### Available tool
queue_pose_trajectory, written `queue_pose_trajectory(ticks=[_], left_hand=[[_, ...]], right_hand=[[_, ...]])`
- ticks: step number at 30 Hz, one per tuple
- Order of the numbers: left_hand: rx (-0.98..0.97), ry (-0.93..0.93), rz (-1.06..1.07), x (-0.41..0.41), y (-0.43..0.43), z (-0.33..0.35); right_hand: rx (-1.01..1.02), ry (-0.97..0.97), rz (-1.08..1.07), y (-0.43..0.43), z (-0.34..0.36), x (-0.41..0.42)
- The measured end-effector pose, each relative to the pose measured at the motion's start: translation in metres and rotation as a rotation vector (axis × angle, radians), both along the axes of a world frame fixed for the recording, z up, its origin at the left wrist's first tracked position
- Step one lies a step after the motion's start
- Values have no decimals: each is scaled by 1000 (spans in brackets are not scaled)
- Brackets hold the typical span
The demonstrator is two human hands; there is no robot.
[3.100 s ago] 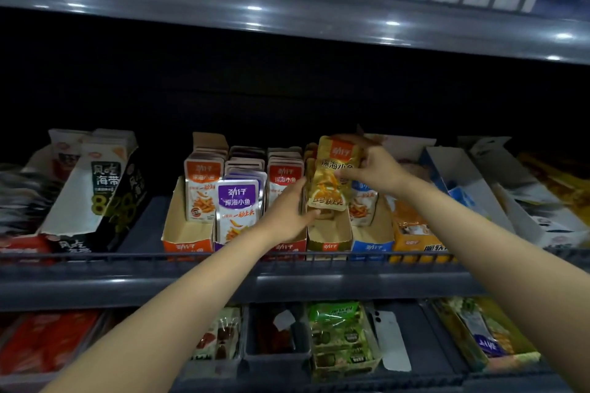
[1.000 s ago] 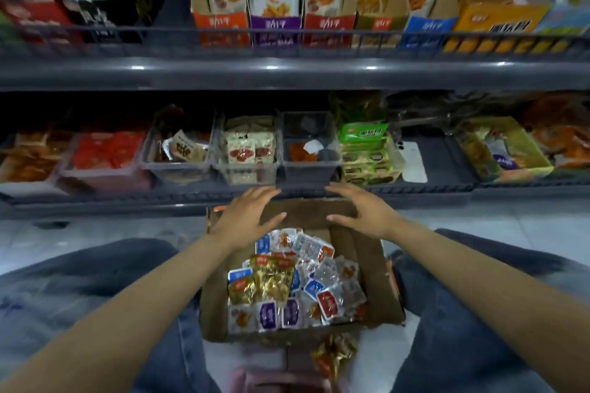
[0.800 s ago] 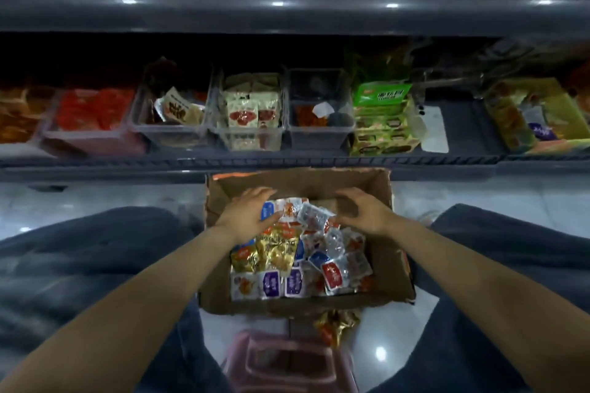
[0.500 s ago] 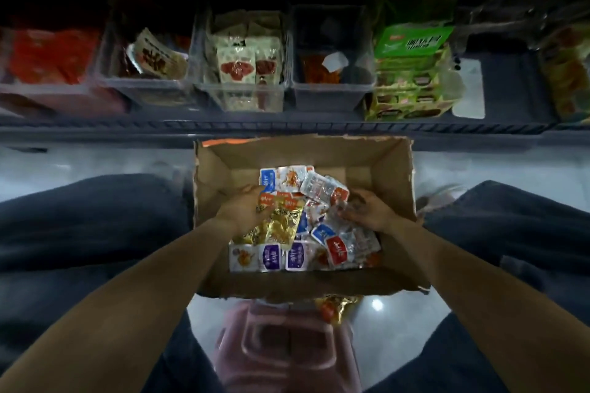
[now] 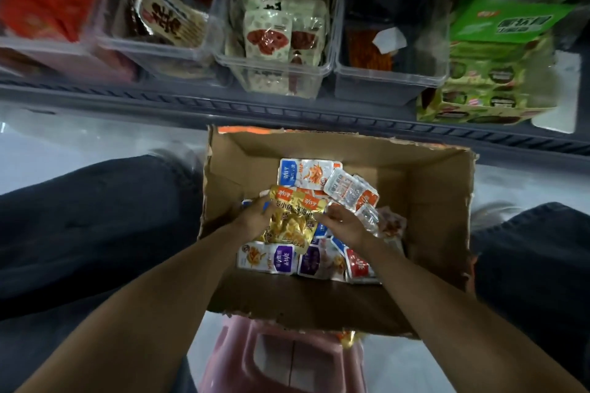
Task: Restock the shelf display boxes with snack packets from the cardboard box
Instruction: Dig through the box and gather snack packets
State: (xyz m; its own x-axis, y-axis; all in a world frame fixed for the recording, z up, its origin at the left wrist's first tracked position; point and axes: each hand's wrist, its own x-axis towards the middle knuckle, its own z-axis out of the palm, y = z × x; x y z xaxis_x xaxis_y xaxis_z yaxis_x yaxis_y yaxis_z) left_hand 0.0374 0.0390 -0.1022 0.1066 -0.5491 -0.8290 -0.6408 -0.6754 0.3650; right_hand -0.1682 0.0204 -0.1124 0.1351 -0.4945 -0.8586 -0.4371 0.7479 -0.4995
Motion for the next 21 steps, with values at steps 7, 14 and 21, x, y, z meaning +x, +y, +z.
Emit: queue_pose_trajectory(ticks=[7,14,21], left_hand=[[57,74,187,-3,-1,-21],[28,179,209,-13,2,-25],[92,301,130,-28,3,-25]], right_hand=[[6,8,-156,1,-25,33],[-59,-54,-298,5,-28,47],[-60,-43,-336,16,-26,40]])
